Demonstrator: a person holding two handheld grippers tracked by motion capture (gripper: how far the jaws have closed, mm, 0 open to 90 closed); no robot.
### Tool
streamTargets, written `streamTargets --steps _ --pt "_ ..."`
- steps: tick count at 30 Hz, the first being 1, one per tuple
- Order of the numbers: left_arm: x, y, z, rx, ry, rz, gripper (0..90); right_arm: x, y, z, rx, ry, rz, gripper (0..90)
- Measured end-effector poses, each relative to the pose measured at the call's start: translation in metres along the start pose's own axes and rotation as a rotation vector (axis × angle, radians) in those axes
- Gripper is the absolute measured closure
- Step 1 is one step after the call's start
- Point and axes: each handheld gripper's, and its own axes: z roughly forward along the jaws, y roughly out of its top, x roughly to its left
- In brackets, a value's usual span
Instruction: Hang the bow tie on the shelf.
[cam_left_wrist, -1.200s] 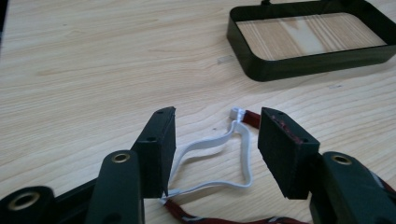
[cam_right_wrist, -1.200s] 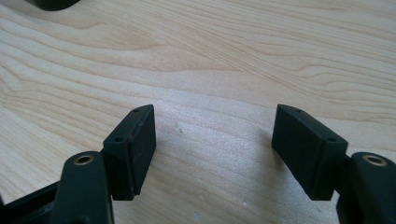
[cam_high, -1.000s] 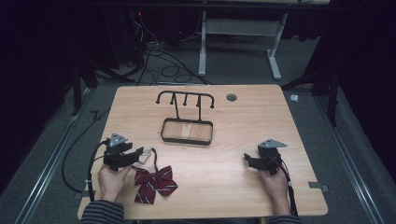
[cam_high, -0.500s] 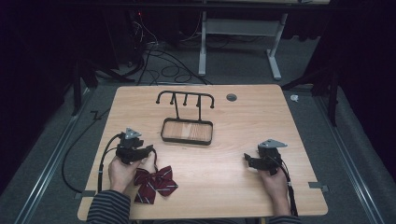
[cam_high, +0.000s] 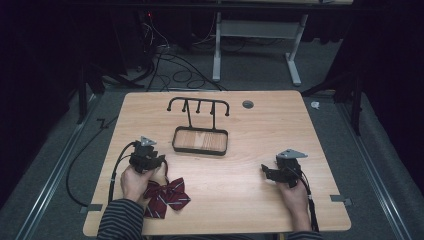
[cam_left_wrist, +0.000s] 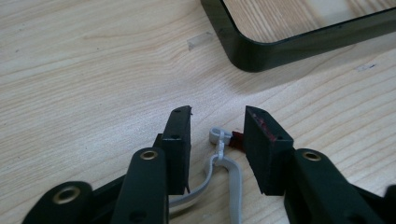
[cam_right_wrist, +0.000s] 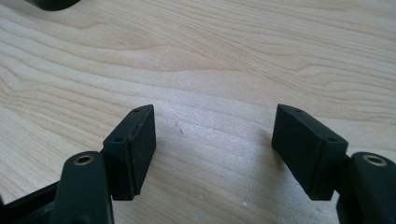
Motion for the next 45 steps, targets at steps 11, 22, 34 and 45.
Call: streamTargets --steps 11,22,34,45 --pt "0.001 -0.003 0.007 0.036 -0.001 0.010 73.6 0.000 0.000 0.000 0.000 0.000 0.000 31.9" --pt "0.002 -0.003 0.005 0.038 -0.015 0.023 86.3 0.000 0.000 0.000 0.000 0.001 0.000 32.0" --pt "0.000 0.006 -0.025 -0.054 -0.044 0.019 86.8 0.000 0.000 0.000 0.000 0.000 0.000 31.9" --pt "-0.009 0.018 -0.062 -0.146 -0.061 0.057 87.0 0.000 0.000 0.000 0.001 0.000 0.000 31.9"
